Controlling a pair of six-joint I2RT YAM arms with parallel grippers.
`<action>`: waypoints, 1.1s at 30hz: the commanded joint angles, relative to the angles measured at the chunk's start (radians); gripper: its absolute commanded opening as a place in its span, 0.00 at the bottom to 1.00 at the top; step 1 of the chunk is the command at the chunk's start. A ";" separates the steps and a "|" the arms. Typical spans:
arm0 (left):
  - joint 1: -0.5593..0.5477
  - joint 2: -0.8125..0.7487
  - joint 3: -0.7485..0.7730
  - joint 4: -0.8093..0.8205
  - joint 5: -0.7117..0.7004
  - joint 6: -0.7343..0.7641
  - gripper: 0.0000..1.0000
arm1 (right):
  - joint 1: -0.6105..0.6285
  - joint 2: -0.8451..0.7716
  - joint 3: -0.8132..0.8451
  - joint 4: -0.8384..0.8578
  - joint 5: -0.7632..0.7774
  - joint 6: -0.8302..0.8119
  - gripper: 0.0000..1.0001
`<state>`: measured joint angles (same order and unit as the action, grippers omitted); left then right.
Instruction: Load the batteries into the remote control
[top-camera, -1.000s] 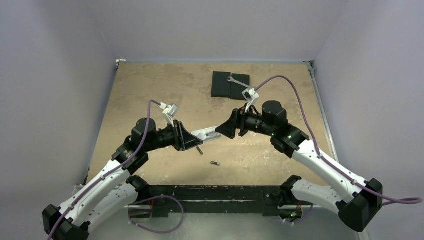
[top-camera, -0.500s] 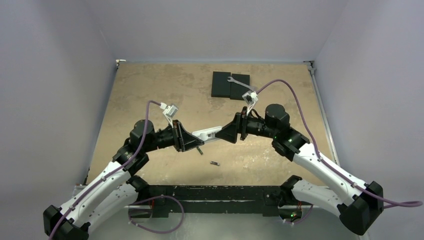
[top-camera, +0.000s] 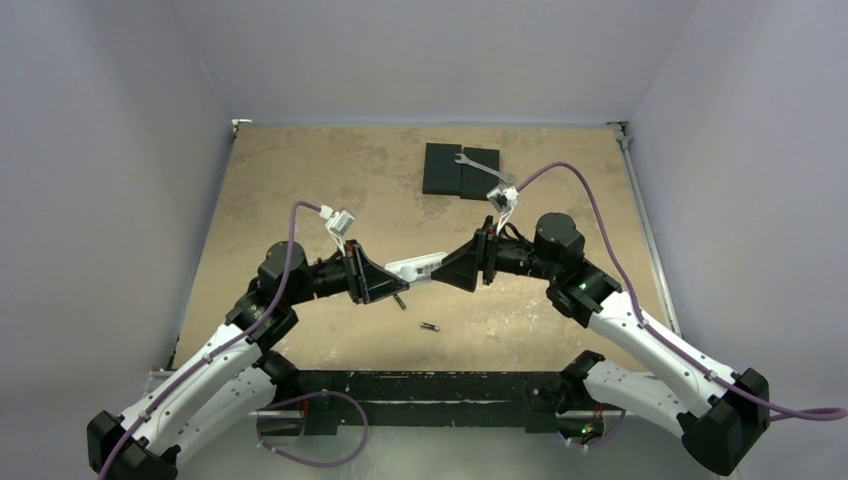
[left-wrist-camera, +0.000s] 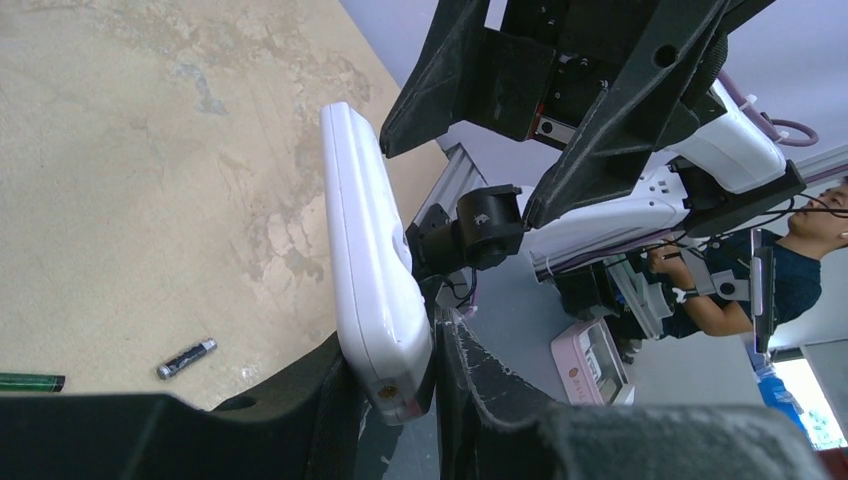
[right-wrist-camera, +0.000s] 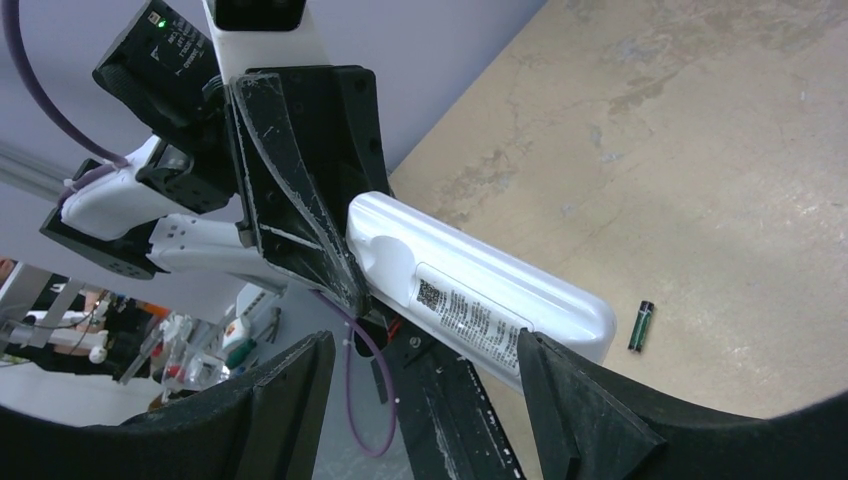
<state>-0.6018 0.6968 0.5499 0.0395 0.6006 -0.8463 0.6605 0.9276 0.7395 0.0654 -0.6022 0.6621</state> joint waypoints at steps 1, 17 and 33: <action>0.004 -0.021 0.002 0.097 0.038 -0.015 0.00 | -0.001 -0.017 -0.007 0.018 -0.004 -0.001 0.75; 0.004 -0.031 0.001 0.110 0.044 -0.023 0.00 | -0.002 -0.032 -0.003 -0.035 0.044 -0.029 0.75; 0.004 -0.036 -0.026 0.204 0.085 -0.072 0.00 | -0.001 -0.001 -0.018 0.001 0.025 -0.017 0.74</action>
<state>-0.5964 0.6804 0.5205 0.0990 0.6159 -0.8845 0.6605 0.9142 0.7341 0.0429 -0.5861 0.6518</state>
